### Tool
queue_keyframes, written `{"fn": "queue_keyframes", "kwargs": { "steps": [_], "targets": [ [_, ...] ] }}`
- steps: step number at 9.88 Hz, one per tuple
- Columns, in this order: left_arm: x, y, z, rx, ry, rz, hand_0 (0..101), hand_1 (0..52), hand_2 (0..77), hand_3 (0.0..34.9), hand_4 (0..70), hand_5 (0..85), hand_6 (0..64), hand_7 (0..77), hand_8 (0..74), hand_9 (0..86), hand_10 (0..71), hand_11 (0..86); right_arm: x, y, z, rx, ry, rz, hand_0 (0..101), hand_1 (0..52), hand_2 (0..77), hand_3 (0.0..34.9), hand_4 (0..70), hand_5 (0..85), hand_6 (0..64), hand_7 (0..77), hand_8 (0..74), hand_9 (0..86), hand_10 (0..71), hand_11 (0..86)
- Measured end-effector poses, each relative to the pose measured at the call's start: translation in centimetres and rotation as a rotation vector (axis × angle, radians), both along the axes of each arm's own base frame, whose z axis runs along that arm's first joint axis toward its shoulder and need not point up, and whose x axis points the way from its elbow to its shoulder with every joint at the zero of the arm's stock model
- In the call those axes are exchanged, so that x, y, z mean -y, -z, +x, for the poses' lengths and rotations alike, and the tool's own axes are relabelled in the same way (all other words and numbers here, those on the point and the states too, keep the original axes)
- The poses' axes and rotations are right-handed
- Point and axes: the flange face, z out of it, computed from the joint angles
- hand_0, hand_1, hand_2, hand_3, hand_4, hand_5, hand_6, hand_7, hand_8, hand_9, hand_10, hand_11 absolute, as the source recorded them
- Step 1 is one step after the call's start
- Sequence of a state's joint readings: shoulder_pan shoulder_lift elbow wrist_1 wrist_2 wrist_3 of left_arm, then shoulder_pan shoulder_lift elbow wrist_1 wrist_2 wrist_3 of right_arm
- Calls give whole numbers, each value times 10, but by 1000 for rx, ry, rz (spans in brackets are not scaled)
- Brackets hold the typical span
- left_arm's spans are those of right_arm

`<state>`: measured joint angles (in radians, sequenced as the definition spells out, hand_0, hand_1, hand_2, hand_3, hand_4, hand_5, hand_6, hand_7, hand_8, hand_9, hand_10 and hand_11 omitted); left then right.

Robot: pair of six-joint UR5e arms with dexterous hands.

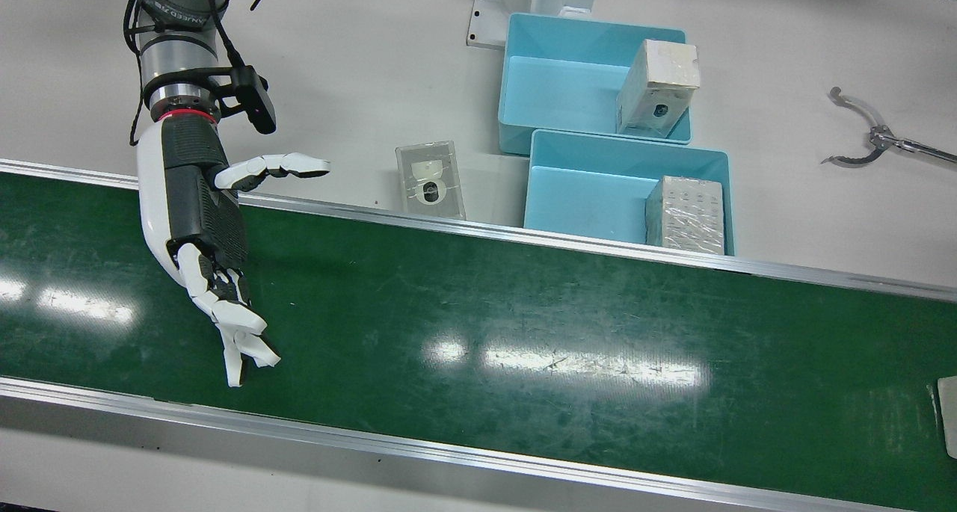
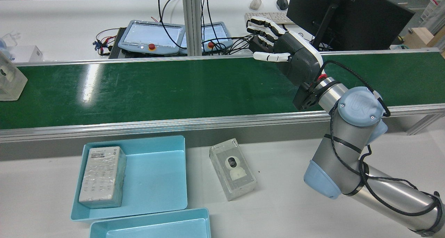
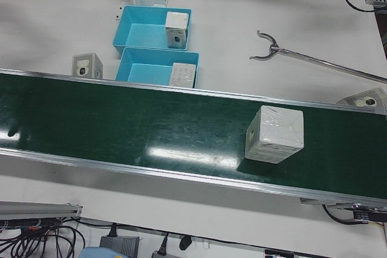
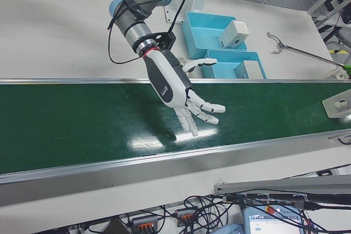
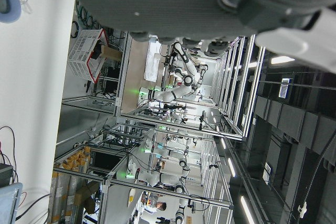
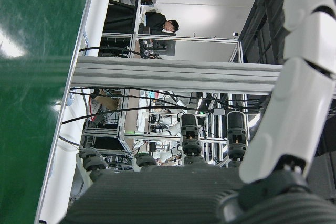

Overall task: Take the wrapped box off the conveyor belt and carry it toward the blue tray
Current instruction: 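Hold the right hand open above the belt as the wrapped box approaches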

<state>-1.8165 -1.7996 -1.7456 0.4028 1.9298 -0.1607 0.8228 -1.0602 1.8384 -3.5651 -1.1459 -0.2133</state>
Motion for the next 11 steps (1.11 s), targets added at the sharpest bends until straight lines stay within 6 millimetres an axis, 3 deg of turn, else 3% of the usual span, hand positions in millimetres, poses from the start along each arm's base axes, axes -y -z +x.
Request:
{"fn": "queue_keyframes", "kwargs": {
  "steps": [11],
  "targets": [
    [0, 0, 0, 0, 0, 0, 0, 0, 5, 0, 5, 5, 5, 5, 5, 0, 5, 0, 0, 1, -5, 2, 5, 1, 403, 104, 175, 301, 71, 245, 0, 175, 0, 16, 38, 60]
  ]
}}
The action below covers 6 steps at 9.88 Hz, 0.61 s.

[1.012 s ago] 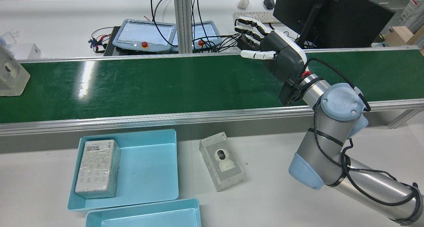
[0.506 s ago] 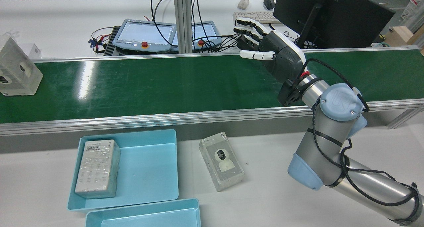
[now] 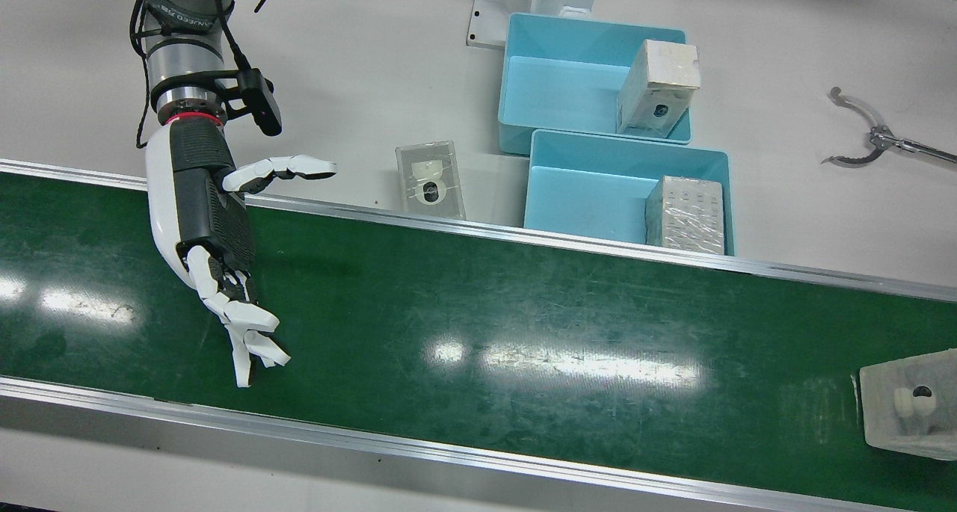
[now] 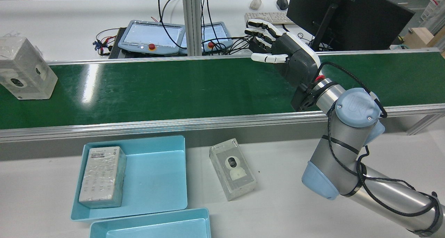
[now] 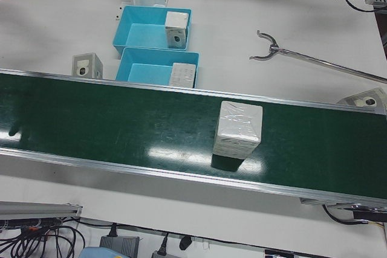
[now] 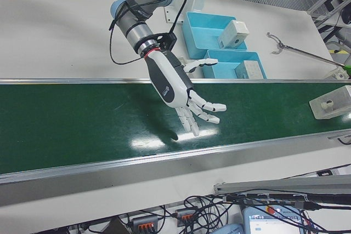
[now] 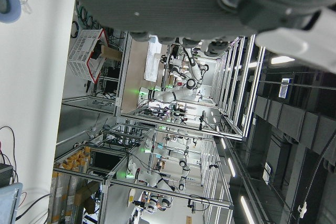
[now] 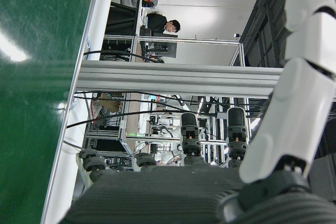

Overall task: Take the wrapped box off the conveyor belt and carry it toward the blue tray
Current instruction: 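Hold the right hand open above the belt as the wrapped box approaches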

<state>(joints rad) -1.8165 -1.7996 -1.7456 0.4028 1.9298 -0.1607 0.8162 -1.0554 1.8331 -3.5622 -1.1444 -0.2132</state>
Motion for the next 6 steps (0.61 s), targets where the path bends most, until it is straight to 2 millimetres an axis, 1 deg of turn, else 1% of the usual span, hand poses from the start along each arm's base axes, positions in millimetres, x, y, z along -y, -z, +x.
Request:
{"fn": "queue_keyframes", "kwargs": {
  "steps": [3, 6],
  "targets": [
    [0, 0, 0, 0, 0, 0, 0, 0, 5, 0, 5, 5, 0, 5, 0, 5, 5, 0, 0, 0, 0, 0, 1, 0, 401, 98, 175, 301, 71, 245, 0, 175, 0, 16, 38, 60],
    [0, 0, 0, 0, 0, 0, 0, 0, 5, 0, 0, 5, 5, 5, 5, 5, 5, 0, -1, 0, -2, -1, 2, -1, 400, 98, 175, 303, 93, 256, 0, 175, 0, 16, 38, 60]
  ]
}}
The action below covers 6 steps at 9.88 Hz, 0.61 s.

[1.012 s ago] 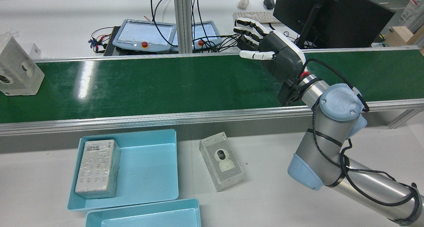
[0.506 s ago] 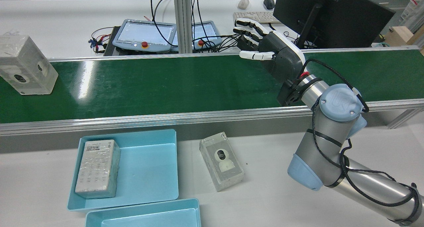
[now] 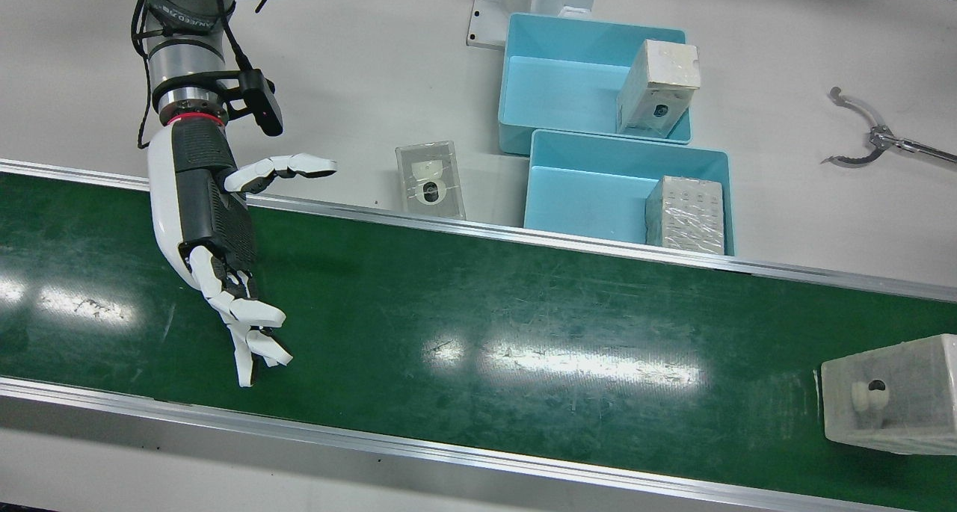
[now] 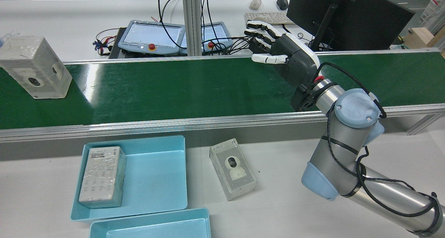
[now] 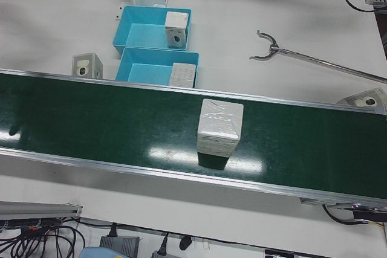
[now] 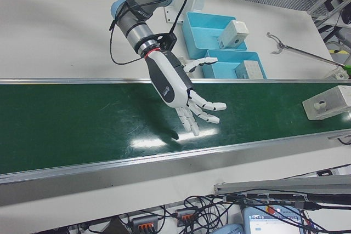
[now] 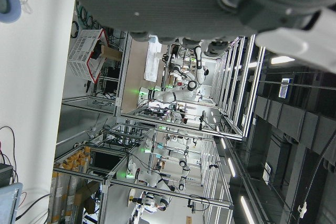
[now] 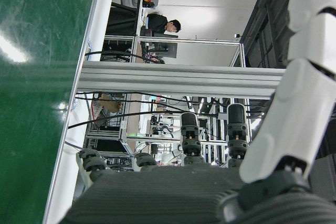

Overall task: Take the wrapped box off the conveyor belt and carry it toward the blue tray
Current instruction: 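Hold the right hand open above the belt as the wrapped box approaches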

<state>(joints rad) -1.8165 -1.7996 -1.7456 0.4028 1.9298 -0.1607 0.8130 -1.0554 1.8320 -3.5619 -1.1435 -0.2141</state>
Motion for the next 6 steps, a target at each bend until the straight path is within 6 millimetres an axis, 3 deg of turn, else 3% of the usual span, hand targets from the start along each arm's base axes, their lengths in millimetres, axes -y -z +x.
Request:
{"fn": "queue_keyframes", "kwargs": {
  "steps": [6],
  "targets": [
    [0, 0, 0, 0, 0, 0, 0, 0, 11, 0, 5, 5, 5, 5, 0, 5, 5, 0, -2, 0, -4, 0, 7, 1, 395, 87, 169, 302, 93, 256, 0, 175, 0, 16, 38, 65]
  ]
}}
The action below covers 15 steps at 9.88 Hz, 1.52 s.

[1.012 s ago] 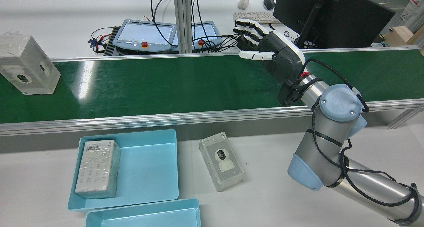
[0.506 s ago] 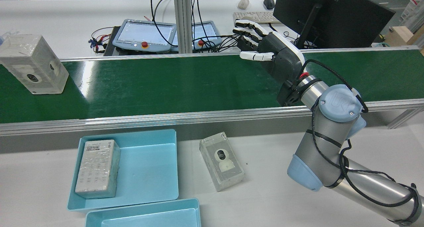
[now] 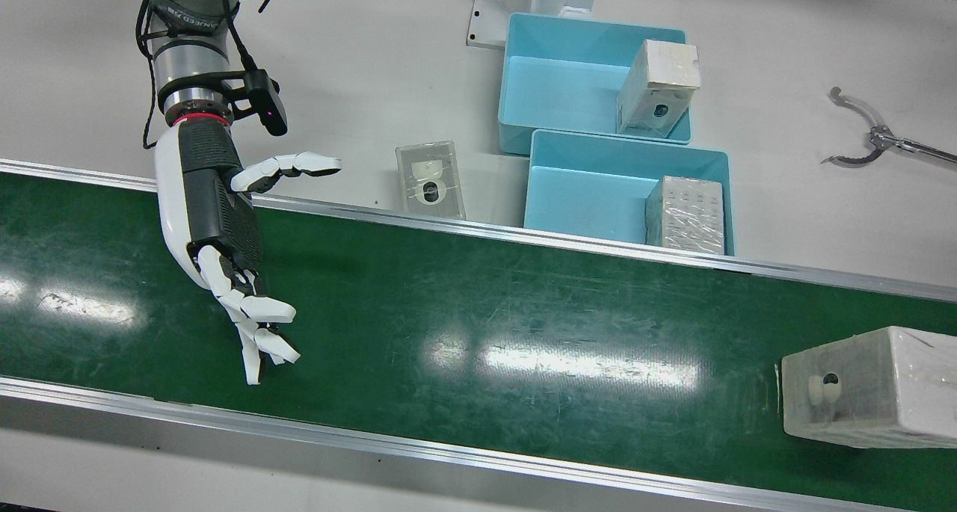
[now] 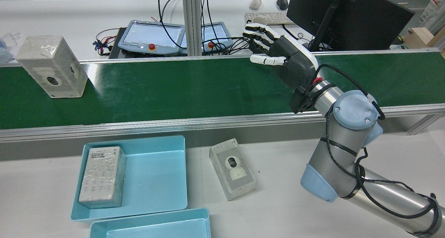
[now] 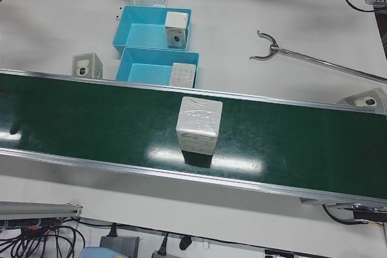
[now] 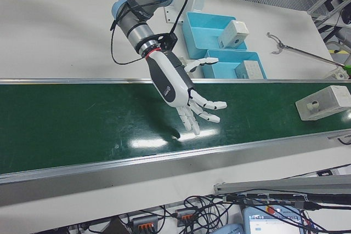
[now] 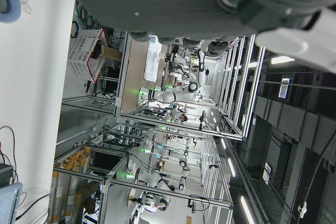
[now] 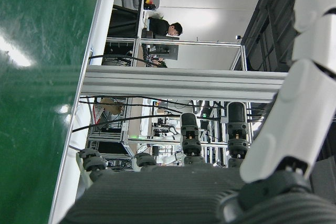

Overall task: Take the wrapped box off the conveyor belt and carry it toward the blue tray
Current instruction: 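Hold the right hand open above the belt as the wrapped box approaches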

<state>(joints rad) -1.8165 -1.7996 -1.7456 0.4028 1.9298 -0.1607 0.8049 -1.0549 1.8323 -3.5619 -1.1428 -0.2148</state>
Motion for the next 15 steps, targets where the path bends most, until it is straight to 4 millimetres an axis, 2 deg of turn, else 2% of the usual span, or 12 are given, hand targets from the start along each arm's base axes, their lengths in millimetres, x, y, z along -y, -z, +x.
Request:
{"fn": "queue_keyframes", "kwargs": {
  "steps": [15],
  "targets": [
    [0, 0, 0, 0, 0, 0, 0, 0, 11, 0, 5, 5, 5, 5, 5, 0, 5, 0, -6, -4, -16, -6, 24, -7, 395, 87, 191, 302, 125, 267, 0, 175, 0, 16, 44, 65]
  ]
}}
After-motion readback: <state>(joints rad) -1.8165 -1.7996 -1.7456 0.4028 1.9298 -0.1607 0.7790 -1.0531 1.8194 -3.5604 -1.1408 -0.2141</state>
